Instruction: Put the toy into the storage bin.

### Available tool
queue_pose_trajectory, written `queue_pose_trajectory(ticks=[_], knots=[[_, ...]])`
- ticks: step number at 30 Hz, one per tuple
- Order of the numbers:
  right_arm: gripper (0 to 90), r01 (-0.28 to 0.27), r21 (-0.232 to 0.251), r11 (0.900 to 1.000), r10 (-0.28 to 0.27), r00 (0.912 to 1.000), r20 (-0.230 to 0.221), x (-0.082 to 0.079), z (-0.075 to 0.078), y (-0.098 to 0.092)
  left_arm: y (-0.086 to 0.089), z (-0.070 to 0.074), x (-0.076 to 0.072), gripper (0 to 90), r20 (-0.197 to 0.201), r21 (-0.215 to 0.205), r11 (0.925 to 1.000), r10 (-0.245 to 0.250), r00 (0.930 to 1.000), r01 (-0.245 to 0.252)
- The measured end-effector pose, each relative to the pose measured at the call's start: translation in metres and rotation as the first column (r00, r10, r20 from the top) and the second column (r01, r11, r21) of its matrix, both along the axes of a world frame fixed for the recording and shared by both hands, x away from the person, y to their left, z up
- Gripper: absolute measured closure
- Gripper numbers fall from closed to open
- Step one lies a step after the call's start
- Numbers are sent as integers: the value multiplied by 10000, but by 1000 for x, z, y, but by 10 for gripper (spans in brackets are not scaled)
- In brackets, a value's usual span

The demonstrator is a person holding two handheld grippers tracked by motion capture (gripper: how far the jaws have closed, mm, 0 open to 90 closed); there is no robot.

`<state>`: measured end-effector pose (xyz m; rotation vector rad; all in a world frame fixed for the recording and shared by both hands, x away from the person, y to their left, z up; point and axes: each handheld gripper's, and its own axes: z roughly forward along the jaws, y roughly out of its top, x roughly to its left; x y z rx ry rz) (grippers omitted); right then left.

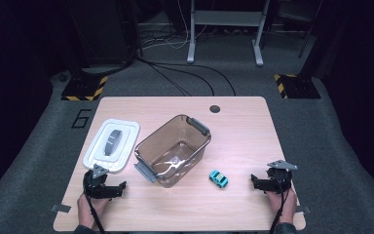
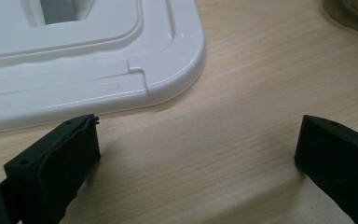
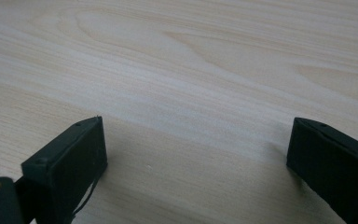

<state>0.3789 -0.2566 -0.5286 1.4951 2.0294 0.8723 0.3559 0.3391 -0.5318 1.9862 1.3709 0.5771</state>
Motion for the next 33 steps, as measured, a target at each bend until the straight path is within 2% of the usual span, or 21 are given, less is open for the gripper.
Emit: queue_pose_trajectory(ticks=[11,18,21,24,25,26,31,32,33], knots=[[47,19,12,10000,-19,10000,22,-1,0,1,-3,0,1,0,2,33,10000,73,10000,-73],[27,17,-293,9996,-13,9999,141,-5,2,1,-3,0,1,0,-8,15,10000,66,10000,-66],[27,-18,-50,10000,18,9999,153,-7,4,3,-3,0,1,0,-11,16,10000,70,10000,-70],[28,-132,165,9998,126,9994,324,-12,13,13,-3,0,1,0,-12,17,10000,70,10000,-70],[37,-191,286,9994,178,9989,436,-15,16,17,-3,0,1,0,-9,17,10000,70,10000,-70],[39,-387,604,9974,361,9984,438,-18,22,25,-3,0,1,0,-11,17,10000,72,10000,-72],[44,-752,779,9941,724,9966,385,-22,29,44,-3,1,1,0,-50,57,9999,130,9999,-130],[38,-964,963,9907,935,9950,351,-22,30,52,-3,0,1,0,9,12,9998,211,9998,-211],[34,-1004,1048,9894,972,9947,347,-23,30,56,-2,1,1,1,-119,121,9999,121,9999,-120]])
